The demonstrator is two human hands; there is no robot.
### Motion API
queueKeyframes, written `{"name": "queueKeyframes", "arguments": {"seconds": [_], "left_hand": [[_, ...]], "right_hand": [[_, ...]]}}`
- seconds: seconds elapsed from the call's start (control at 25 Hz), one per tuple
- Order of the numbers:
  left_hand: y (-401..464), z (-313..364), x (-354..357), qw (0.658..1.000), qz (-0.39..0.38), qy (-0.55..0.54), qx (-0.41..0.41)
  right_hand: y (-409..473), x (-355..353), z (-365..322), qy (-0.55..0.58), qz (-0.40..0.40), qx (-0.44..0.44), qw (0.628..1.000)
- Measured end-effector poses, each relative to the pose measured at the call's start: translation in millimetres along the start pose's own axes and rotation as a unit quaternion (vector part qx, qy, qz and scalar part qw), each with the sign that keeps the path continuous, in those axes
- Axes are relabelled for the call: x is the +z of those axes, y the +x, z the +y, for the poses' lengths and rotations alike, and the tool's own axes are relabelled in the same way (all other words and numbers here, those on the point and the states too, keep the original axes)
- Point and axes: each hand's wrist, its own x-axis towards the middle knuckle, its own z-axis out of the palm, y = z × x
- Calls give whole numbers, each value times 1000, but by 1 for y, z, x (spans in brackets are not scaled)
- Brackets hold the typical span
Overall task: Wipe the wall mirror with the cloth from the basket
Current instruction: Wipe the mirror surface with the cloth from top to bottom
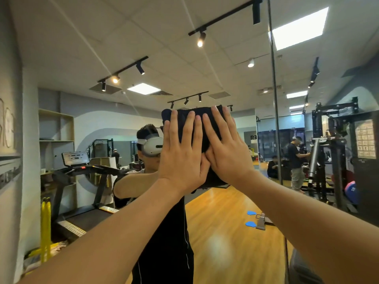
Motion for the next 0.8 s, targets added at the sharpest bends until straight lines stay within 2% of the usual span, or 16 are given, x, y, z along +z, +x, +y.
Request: {"name": "queueKeyframes", "arguments": {"seconds": [0.44, 0.8], "left_hand": [[47, 121, 34, 1000, -14, -6, 11], [53, 139, 36, 1000, -1, -8, 11]], "right_hand": [[-44, -29, 122, -6, -8, 17, 1000], [-54, -24, 136, 26, 4, 39, 999]]}}
